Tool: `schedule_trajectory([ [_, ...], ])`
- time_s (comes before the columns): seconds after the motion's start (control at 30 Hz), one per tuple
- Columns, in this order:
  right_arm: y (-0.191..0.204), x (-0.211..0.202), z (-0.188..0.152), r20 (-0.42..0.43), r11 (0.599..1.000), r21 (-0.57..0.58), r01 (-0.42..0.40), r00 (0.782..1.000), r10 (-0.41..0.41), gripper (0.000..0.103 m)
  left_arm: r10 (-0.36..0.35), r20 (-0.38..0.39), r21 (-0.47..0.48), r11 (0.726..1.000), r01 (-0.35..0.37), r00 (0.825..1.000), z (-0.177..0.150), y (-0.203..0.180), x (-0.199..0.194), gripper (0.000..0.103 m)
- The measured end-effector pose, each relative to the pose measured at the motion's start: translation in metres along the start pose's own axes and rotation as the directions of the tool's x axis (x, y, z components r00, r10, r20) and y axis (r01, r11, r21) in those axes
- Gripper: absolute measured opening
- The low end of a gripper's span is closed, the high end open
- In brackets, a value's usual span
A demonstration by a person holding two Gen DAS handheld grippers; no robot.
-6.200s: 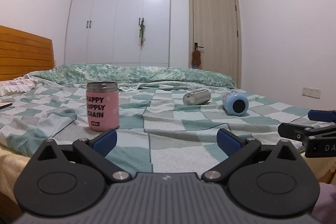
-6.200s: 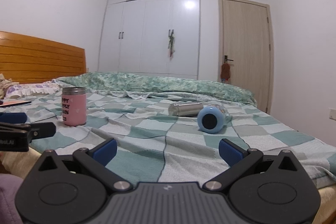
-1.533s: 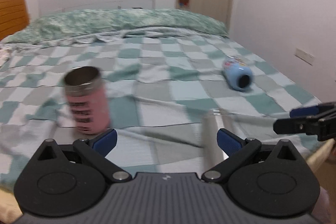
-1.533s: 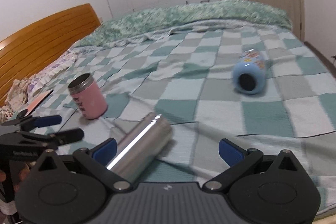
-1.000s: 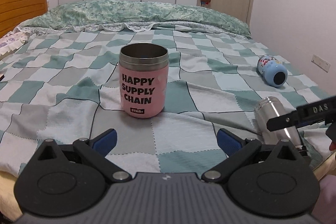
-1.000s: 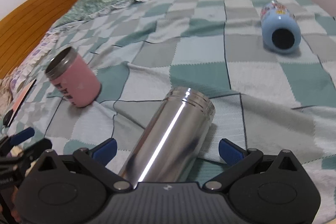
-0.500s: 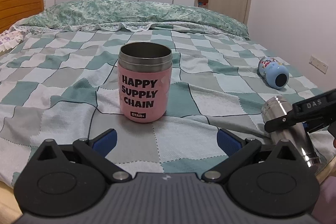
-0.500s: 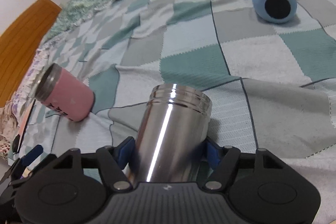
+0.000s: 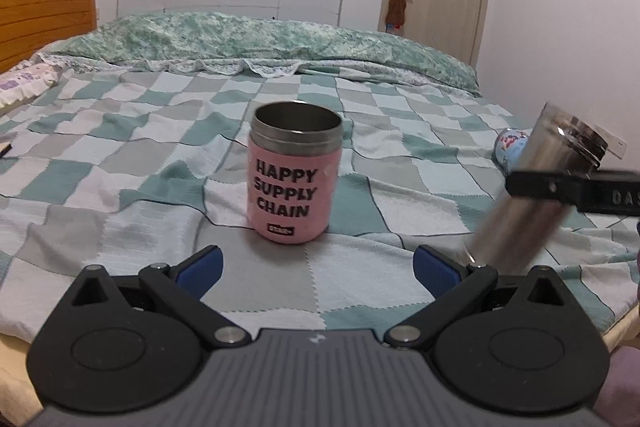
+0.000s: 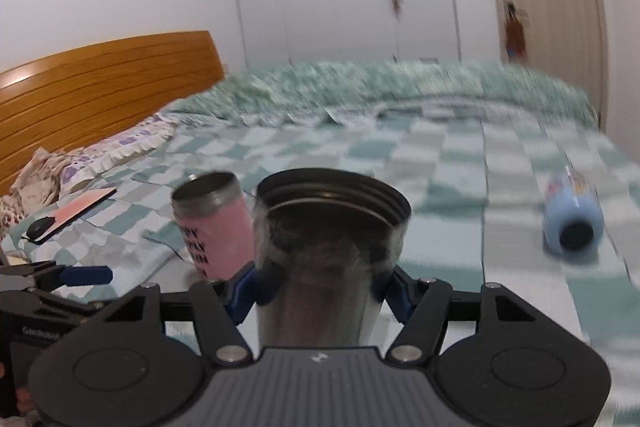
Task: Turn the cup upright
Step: 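Rotate the silver cup upright with the right gripper and lower it beside the pink cup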
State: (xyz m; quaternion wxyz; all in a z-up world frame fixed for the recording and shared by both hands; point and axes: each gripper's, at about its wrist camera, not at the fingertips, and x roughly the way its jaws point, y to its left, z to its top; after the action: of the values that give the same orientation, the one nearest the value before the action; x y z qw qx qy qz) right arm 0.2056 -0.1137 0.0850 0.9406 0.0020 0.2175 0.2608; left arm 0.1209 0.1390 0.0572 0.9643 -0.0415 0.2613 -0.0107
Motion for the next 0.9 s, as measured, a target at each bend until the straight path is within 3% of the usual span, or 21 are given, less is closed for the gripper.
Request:
schedule_trajectory([
  [0.3,0.036,0.052,0.032,0.095,0.989,-0.135,0.055,0.995,-0.042,0.063,0.108,0.051,-0.014,0.994,-0.107,0.993,0.011,0.017,-0.002,0.103],
  [0.5,0.05,0.091,0.029,0.122,0.978,-0.188,0.094,0.99,-0.072,0.063,0.133,0.043,-0.026,0.991,-0.132,0.99,0.009,0.029,0.004,0.103],
  [0.63,0.05,0.113,0.016,0.075,0.978,-0.188,0.088,0.994,-0.075,0.063,0.144,0.037,-0.033,0.989,-0.143,0.989,0.005,0.035,0.006,0.103],
  [0.9,0.047,0.111,0.001,0.115,0.983,-0.159,0.096,0.99,-0.079,0.063,0.144,0.047,-0.045,0.989,-0.142,0.989,0.003,0.038,0.007,0.103],
])
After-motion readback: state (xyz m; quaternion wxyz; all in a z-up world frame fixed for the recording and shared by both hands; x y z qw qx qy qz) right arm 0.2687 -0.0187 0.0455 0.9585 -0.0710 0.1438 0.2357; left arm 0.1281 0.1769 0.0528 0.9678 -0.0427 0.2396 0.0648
